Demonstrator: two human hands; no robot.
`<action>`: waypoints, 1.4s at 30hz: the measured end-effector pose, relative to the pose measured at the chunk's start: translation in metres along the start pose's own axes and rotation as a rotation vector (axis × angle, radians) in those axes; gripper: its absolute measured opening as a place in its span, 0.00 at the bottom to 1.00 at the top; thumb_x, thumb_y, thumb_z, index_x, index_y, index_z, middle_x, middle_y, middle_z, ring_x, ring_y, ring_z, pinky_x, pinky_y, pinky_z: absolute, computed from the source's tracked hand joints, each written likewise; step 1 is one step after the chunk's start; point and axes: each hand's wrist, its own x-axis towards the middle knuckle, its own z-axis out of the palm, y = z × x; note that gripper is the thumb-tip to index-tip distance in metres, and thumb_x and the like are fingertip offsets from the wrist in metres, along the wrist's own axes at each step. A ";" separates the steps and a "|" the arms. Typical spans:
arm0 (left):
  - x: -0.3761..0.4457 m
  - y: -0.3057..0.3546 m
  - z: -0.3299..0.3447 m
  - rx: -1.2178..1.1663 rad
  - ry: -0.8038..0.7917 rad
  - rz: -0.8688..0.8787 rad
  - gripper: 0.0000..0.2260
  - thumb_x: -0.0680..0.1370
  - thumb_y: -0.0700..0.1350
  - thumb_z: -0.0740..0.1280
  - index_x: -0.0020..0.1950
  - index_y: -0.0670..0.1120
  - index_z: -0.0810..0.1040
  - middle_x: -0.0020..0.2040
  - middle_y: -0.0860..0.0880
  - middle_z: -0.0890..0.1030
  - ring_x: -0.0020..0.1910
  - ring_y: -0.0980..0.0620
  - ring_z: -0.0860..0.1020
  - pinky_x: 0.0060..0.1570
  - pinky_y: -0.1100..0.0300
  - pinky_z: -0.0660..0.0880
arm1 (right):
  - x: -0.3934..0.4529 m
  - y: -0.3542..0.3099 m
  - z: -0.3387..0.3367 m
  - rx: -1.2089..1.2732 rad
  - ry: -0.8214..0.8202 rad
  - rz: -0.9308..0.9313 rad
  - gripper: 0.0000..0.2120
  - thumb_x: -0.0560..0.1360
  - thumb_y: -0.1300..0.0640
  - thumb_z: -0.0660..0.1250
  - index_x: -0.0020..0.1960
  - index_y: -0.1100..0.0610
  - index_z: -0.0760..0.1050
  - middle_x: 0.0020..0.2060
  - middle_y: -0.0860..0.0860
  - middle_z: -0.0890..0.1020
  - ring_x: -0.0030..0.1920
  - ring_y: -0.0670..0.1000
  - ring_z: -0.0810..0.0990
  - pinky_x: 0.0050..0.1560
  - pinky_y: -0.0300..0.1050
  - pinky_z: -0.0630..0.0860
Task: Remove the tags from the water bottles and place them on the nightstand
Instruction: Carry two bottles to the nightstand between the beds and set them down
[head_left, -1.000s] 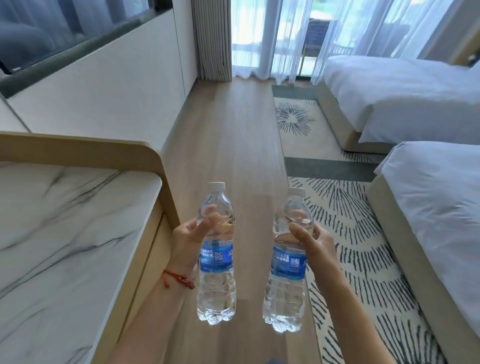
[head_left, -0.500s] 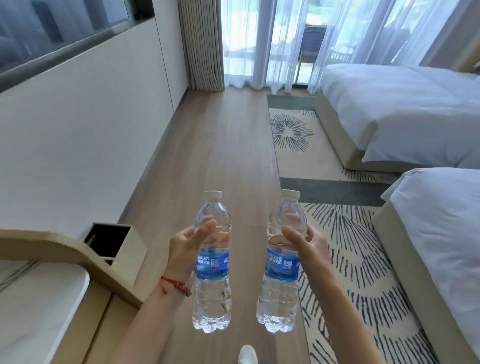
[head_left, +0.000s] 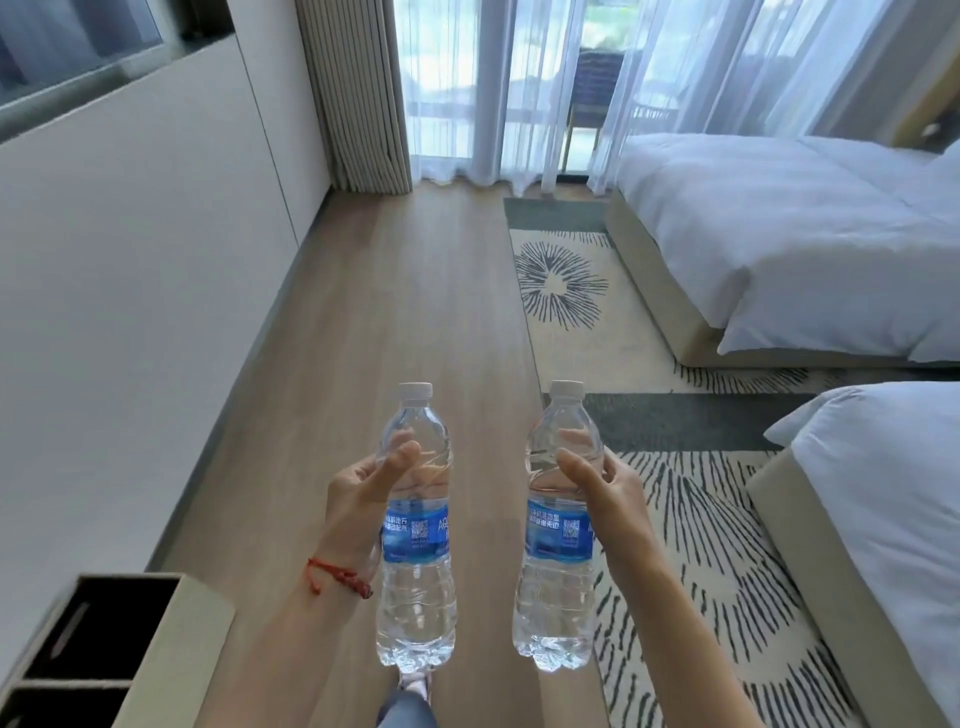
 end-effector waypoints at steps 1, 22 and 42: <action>0.023 0.005 0.001 -0.017 -0.010 -0.010 0.26 0.55 0.54 0.79 0.49 0.44 0.81 0.39 0.44 0.85 0.36 0.46 0.83 0.32 0.58 0.79 | 0.019 -0.002 0.006 0.010 0.013 -0.001 0.27 0.55 0.41 0.72 0.49 0.54 0.76 0.39 0.52 0.85 0.39 0.49 0.85 0.36 0.36 0.79; 0.368 0.060 0.104 0.024 -0.171 -0.123 0.31 0.47 0.56 0.81 0.46 0.44 0.82 0.36 0.45 0.84 0.34 0.49 0.82 0.32 0.60 0.79 | 0.338 -0.031 0.007 0.133 0.224 0.066 0.24 0.59 0.45 0.73 0.51 0.55 0.77 0.36 0.51 0.86 0.38 0.50 0.85 0.34 0.37 0.78; 0.627 0.067 0.354 0.156 -0.490 -0.235 0.34 0.48 0.60 0.80 0.47 0.42 0.81 0.38 0.43 0.84 0.35 0.46 0.83 0.33 0.56 0.81 | 0.570 -0.071 -0.138 0.250 0.550 0.086 0.26 0.56 0.44 0.74 0.48 0.58 0.78 0.36 0.53 0.84 0.36 0.51 0.84 0.33 0.38 0.79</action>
